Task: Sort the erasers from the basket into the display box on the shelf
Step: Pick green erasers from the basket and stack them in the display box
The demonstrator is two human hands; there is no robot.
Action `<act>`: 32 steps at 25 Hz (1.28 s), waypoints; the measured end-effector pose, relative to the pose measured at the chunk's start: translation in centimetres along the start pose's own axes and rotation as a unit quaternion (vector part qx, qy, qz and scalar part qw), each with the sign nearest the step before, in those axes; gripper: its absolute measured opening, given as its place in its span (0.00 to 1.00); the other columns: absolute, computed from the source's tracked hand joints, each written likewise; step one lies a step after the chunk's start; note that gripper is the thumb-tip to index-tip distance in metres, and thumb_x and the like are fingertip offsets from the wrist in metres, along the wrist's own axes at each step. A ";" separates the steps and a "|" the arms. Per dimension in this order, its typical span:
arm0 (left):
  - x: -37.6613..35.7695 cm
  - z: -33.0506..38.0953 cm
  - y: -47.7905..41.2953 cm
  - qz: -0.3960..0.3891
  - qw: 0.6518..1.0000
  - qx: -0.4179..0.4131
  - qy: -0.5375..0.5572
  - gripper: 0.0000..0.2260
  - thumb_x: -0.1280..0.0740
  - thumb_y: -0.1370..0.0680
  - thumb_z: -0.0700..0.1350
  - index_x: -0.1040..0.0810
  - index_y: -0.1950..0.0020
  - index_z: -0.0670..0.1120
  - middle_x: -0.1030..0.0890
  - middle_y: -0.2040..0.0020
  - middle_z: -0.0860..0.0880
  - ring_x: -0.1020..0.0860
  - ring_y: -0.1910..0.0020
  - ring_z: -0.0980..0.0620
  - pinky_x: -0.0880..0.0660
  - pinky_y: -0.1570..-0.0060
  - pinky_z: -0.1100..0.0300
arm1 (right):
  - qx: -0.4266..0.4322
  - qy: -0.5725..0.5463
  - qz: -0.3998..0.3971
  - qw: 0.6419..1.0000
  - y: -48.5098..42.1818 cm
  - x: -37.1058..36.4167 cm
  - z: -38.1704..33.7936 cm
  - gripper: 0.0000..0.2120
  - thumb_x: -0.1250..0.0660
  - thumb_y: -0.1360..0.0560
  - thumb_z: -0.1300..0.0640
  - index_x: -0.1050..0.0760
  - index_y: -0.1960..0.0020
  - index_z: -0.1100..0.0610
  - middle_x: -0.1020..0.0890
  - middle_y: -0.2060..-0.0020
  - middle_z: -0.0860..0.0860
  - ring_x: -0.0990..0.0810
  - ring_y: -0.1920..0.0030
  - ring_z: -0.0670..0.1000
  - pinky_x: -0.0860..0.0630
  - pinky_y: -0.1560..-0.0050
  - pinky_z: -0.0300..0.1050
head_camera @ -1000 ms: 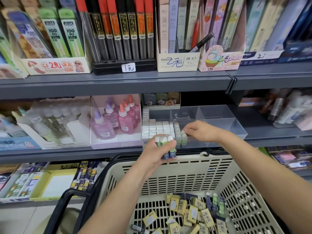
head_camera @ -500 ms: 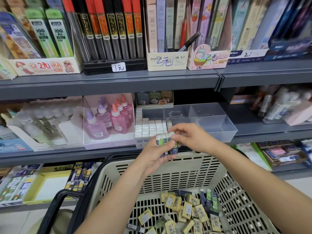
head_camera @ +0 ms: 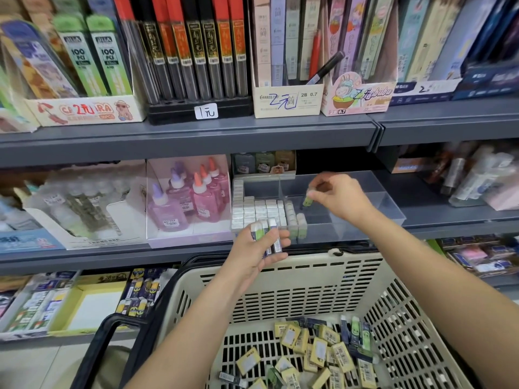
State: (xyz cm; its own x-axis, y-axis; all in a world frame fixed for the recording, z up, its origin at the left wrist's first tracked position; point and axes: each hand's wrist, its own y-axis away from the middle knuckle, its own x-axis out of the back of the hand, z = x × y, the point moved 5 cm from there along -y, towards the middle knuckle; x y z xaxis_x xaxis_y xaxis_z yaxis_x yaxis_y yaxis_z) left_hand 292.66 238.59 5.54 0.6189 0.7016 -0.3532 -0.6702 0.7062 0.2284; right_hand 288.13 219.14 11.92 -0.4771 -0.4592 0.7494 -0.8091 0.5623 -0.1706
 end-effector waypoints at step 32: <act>0.0 -0.2 0.6 0.054 0.997 0.024 -0.041 0.05 0.37 0.21 0.41 0.23 0.48 0.44 0.22 0.62 0.48 0.24 0.65 0.55 0.28 0.73 0.66 | 0.063 0.062 -0.048 0.995 -0.8 -0.7 -0.9 0.01 0.35 0.25 0.56 0.27 0.55 0.51 0.17 0.58 0.50 0.19 0.55 0.51 0.27 0.53 0.41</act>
State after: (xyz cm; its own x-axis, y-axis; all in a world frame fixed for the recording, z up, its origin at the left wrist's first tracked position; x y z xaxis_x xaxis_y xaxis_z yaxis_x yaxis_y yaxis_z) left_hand 292.21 239.05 5.53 0.5772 0.7775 -0.2499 -0.7154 0.6289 0.3043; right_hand 289.42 219.66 12.07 -0.3562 -0.4139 0.8377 -0.8892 0.4257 -0.1677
